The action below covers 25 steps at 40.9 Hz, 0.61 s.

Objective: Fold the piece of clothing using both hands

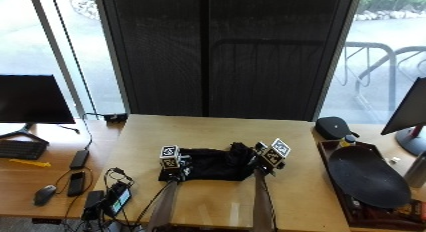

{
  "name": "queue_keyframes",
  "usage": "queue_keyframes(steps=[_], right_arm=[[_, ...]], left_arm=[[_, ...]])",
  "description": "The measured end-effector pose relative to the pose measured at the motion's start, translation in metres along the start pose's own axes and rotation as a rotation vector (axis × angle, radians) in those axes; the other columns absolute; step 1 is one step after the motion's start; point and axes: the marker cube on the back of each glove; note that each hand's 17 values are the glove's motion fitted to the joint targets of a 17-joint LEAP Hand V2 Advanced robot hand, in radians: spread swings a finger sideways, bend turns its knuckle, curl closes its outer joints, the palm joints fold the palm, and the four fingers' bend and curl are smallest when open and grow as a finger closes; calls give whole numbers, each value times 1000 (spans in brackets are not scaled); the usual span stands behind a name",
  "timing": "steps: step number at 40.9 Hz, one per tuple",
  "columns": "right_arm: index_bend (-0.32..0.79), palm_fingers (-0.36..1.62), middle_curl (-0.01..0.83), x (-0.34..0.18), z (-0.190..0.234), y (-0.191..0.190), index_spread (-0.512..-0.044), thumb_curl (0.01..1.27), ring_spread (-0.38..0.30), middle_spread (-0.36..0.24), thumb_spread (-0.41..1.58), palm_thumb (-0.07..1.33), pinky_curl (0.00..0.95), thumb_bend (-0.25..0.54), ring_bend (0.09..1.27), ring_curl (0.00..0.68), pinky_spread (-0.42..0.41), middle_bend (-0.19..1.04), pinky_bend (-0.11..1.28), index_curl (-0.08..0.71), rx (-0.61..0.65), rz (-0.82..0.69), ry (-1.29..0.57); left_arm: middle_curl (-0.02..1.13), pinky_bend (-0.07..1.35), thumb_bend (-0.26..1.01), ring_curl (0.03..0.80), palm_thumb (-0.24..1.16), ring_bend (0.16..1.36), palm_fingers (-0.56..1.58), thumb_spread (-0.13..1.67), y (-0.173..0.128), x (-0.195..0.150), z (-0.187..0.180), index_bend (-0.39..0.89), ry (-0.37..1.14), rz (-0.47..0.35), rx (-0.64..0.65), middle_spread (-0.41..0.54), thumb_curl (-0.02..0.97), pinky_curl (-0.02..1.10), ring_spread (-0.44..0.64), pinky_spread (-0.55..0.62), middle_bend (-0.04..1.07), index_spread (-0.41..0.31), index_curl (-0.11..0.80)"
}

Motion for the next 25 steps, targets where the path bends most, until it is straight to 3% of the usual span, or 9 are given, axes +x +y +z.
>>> queue_keyframes(steps=[4, 7, 11, 12, 13, 14, 17, 21, 25], right_arm=[[147, 1139, 518, -49, -5, -1, -280, 463, -231, -219, 858, 947, 357, -15, 702, 463, -303, 448, 676, 226, 15, -191, -251], [125, 1153, 518, -74, 12, -15, -279, 484, -233, -217, 806, 954, 357, -22, 695, 463, -310, 431, 674, 233, -14, -229, -268], [91, 1173, 524, -118, 18, -19, -274, 513, -237, -211, 743, 970, 361, -21, 729, 472, -327, 425, 673, 228, 31, -300, -267], [84, 1171, 526, -127, 14, -13, -273, 519, -234, -207, 732, 971, 362, -23, 735, 476, -332, 425, 674, 227, 46, -315, -267], [93, 1170, 527, -136, 8, -4, -273, 524, -236, -208, 724, 968, 363, -25, 727, 474, -329, 423, 674, 229, 57, -330, -267], [85, 1170, 529, -146, 1, 8, -272, 531, -234, -205, 712, 975, 363, -22, 737, 480, -335, 424, 674, 227, 67, -348, -266], [85, 1171, 535, -178, -16, 43, -275, 545, -234, -199, 692, 975, 365, -25, 744, 485, -339, 430, 672, 226, 93, -412, -253], [84, 1167, 541, -214, -21, 72, -275, 560, -232, -196, 678, 972, 371, -28, 741, 489, -342, 432, 679, 223, 115, -500, -238], [87, 1164, 542, -240, -20, 100, -276, 571, -235, -189, 675, 977, 375, -26, 732, 490, -345, 421, 692, 222, 125, -561, -208]], left_arm=[[374, 417, -20, 355, 137, 433, 335, 1171, 6, -5, -2, 162, -1, -37, -23, 16, 267, 359, 238, 333, 177, -117, 382], [374, 418, -19, 353, 134, 435, 333, 1175, 4, -7, -4, 160, 42, -39, 41, 17, 267, 361, 239, 335, 178, -117, 383], [395, 414, -16, 357, 142, 469, 375, 1176, 5, -7, -10, 85, 234, -28, 136, -9, 270, 361, 220, 322, 255, -105, 352], [401, 412, -3, 359, 166, 490, 409, 1180, 6, -7, -13, 60, 293, -16, 157, -23, 276, 360, 200, 313, 283, -104, 338], [378, 421, -19, 346, 146, 464, 344, 1177, 6, -6, -16, 116, 363, 3, 180, -4, 272, 361, 222, 326, 221, -103, 346], [417, 409, 2, 373, 181, 518, 419, 1187, 6, -6, -19, 53, 444, 23, 203, -34, 278, 363, 183, 308, 306, -102, 327], [421, 380, 12, 374, 225, 594, 502, 1202, 3, -13, -23, 9, 617, 17, 259, -69, 287, 350, 111, 288, 374, -109, 282], [443, 386, 12, 391, 257, 631, 506, 1217, 0, -22, -21, 29, 658, -25, 286, -89, 292, 359, 65, 269, 413, -117, 254], [454, 387, 10, 401, 284, 659, 516, 1237, 3, -17, -34, 51, 697, 18, 334, -101, 297, 366, 38, 243, 430, -121, 235]])
